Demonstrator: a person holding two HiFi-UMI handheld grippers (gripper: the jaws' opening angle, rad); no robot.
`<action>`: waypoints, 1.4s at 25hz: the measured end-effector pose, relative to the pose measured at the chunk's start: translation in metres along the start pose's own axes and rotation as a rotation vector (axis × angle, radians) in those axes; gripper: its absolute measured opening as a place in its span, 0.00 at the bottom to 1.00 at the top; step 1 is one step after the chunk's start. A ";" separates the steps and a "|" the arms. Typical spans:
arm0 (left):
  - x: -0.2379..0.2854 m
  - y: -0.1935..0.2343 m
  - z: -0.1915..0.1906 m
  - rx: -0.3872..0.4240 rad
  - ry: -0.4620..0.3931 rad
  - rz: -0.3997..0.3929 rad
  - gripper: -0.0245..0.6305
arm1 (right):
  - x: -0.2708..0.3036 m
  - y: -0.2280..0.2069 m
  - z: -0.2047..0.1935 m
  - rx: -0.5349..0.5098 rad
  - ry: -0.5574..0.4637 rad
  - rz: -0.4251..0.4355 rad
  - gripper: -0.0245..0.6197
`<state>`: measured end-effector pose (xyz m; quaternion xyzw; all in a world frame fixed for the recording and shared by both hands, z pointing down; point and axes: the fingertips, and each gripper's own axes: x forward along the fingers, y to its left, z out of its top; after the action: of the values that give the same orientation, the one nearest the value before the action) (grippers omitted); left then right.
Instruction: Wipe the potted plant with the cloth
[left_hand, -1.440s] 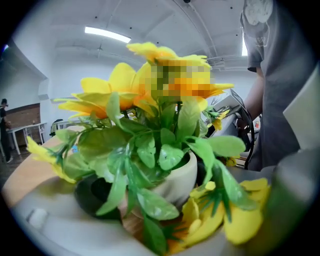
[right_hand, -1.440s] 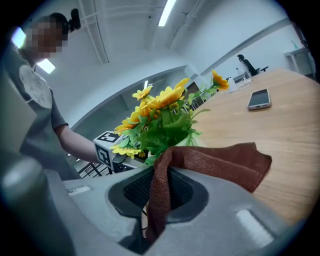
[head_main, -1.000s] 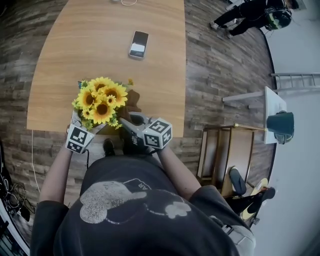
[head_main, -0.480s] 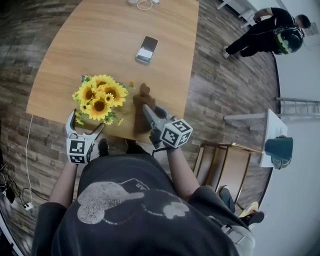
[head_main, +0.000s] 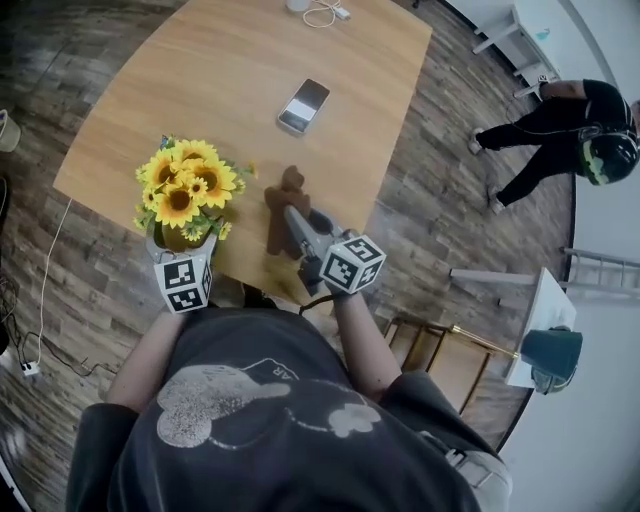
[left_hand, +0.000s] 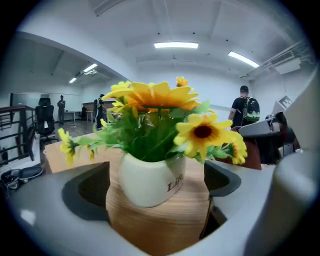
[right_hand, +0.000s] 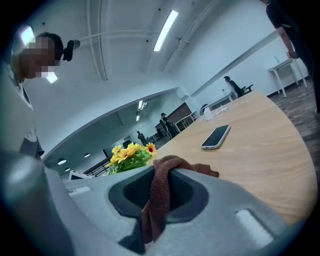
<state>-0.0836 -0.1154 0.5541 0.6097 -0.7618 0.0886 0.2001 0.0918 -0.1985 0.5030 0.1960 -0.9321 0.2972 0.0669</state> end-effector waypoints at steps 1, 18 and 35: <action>0.004 -0.006 0.001 -0.005 0.001 0.015 0.97 | 0.001 0.000 -0.001 -0.004 0.009 0.014 0.11; 0.038 0.014 0.010 0.011 -0.014 0.411 1.00 | -0.009 -0.003 -0.021 -0.006 0.088 0.111 0.11; 0.025 0.012 0.004 0.186 -0.020 0.034 0.99 | 0.026 0.012 -0.006 -0.047 0.071 0.112 0.11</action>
<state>-0.1003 -0.1361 0.5619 0.6135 -0.7625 0.1565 0.1335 0.0631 -0.1943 0.5074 0.1313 -0.9454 0.2851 0.0880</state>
